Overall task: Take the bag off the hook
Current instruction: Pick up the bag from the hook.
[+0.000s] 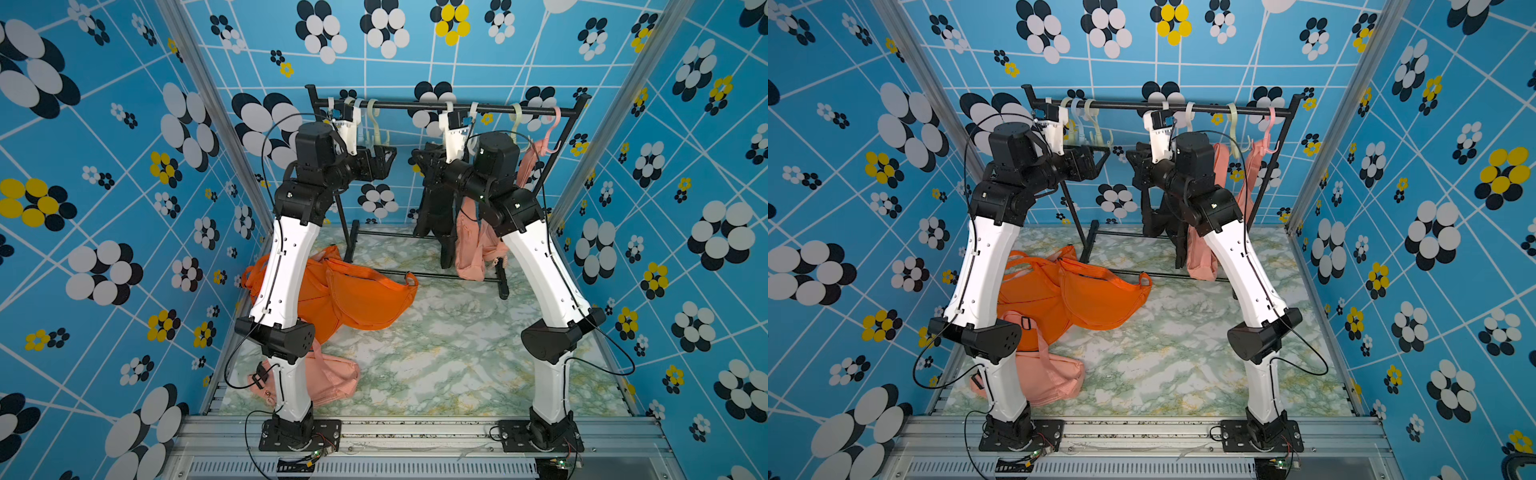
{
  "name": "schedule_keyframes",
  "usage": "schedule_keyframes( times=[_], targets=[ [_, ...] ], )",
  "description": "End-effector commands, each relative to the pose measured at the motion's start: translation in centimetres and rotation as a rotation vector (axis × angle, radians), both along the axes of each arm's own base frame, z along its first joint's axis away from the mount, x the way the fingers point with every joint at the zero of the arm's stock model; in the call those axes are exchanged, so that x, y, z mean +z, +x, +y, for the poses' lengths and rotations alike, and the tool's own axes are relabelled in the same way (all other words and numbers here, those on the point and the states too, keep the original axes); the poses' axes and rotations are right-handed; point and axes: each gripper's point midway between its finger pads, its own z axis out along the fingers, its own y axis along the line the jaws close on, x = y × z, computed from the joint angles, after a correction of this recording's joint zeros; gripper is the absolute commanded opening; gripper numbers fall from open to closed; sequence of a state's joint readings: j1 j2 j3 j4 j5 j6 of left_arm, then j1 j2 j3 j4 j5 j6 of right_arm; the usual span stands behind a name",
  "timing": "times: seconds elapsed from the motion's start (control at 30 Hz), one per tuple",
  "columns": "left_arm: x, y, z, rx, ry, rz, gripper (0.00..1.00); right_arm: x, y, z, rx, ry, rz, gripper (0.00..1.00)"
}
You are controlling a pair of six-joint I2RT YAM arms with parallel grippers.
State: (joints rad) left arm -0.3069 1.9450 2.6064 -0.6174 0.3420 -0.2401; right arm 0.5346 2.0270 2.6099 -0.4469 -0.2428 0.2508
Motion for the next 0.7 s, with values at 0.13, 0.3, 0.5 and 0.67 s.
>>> schedule_keyframes(
  times=[0.13, 0.3, 0.5, 0.67],
  targets=[
    [0.5, -1.7, -4.5, -0.12, 0.098, -0.125, 0.72, 4.3, -1.6, -1.0, 0.067, 0.169, -0.011, 0.0],
    [-0.9, -3.9, -7.4, -0.344, 0.051, -0.068, 0.87, 5.5, -2.0, -2.0, 0.04, 0.197, -0.024, 0.0],
    [-0.5, -5.3, -8.4, -0.428, 0.028, -0.083, 1.0, 6.0, -2.1, -2.0, 0.064, 0.247, -0.002, 0.0],
    [-1.4, -4.7, -9.3, -0.397, 0.088, -0.103, 0.93, 6.6, -2.7, -1.5, 0.128, 0.32, 0.037, 0.0]
  ],
)
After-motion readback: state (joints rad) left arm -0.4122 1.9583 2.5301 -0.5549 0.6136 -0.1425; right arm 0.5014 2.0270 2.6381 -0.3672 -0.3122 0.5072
